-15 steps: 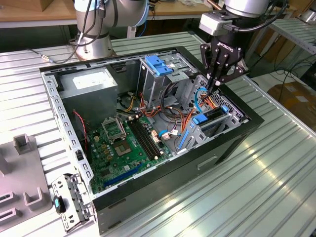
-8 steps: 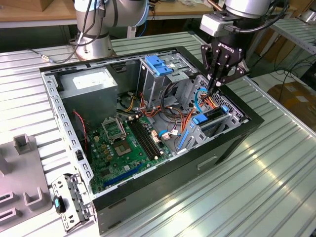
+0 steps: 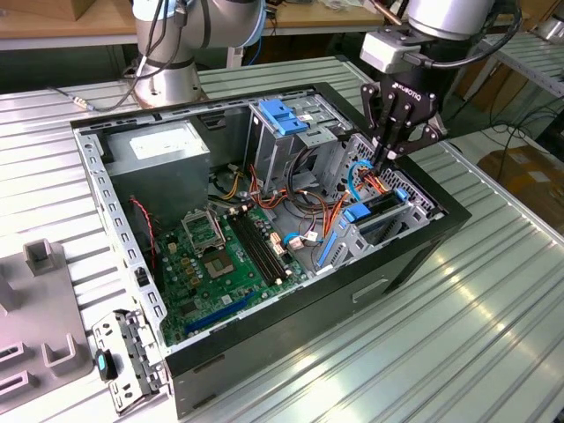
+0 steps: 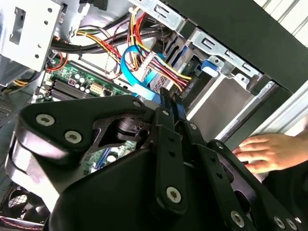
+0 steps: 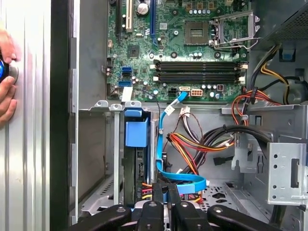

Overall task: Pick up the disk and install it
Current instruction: 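Insert the second disk wire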

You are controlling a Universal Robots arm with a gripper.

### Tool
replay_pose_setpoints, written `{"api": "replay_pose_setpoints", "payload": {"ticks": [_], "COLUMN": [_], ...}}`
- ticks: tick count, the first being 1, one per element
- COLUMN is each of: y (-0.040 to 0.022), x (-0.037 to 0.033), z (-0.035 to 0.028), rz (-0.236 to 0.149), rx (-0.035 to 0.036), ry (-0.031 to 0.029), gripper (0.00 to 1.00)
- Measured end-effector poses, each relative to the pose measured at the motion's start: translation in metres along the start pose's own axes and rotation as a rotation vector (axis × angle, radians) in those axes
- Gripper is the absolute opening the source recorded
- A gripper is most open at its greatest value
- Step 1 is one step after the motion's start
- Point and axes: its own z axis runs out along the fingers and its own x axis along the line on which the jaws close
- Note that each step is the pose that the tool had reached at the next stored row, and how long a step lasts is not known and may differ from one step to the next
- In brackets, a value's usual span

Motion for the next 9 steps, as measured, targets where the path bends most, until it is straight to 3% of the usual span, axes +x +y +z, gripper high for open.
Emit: {"api": "replay_pose_setpoints", "payload": {"ticks": [4,8,9], "y": [0.0026,0.0033,0.0036], "x": [0.0085,0.0108,0.0123], "z": [0.0014,0.0028,0.0042], "rz": [0.001,0.002,0.002], "rx": [0.0108,0.0199,0.0249], "ry": [-0.019,-0.0205,-0.0206], "gripper": [0.16,0.16,0.16]}}
